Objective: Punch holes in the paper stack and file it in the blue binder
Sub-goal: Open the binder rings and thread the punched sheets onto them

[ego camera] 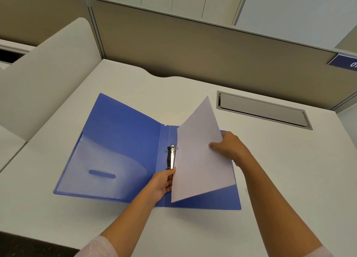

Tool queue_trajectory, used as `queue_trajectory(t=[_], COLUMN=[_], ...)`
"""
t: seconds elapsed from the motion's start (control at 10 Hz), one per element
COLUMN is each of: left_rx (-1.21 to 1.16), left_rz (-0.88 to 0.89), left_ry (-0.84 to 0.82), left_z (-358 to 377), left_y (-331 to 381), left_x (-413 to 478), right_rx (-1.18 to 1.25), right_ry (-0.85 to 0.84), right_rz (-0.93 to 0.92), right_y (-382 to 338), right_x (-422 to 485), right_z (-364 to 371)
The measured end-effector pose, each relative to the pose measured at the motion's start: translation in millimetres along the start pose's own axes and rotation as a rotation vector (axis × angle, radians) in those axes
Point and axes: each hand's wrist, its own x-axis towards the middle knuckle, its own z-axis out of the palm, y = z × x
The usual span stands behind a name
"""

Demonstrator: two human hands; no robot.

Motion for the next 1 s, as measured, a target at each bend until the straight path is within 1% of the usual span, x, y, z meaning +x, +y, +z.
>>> queue_trajectory(t=[0.2,0.4,0.5,0.7,0.8,1.0], left_rx=[-0.037,-0.126,-0.105,-0.089,-0.124,-0.19], left_rz=[-0.035,-0.164,-0.189,-0.203,-0.21,-0.214], left_ry=[0.017,-0.009,0.014,0.053,0.058,0.025], left_z=[7.4,10.1,10.5,13.8,16.2,18.7], left_y=[1.4,7.2,10.0,10.2,9.0,2.9], left_x=[-4.3,-9.5,-10.6,-11.6,-12.1,-12.1], right_rx=[-0.019,-0.024,-0.018,-0.019,-0.012,0.01], right_ry=[-0.001,-0.001,0.0,0.004,0.003,-0.001], right_rz=[0.001,0.013,0.013,0.007,0.005,0.005], right_y=[-0.6,0.2,0.3,0.1,0.1,-2.6], right_x=[2.0,3.3,3.1,2.9,2.2,-0.6], right_z=[0.1,-0.6,-1.3,-2.4,-2.6,-4.4])
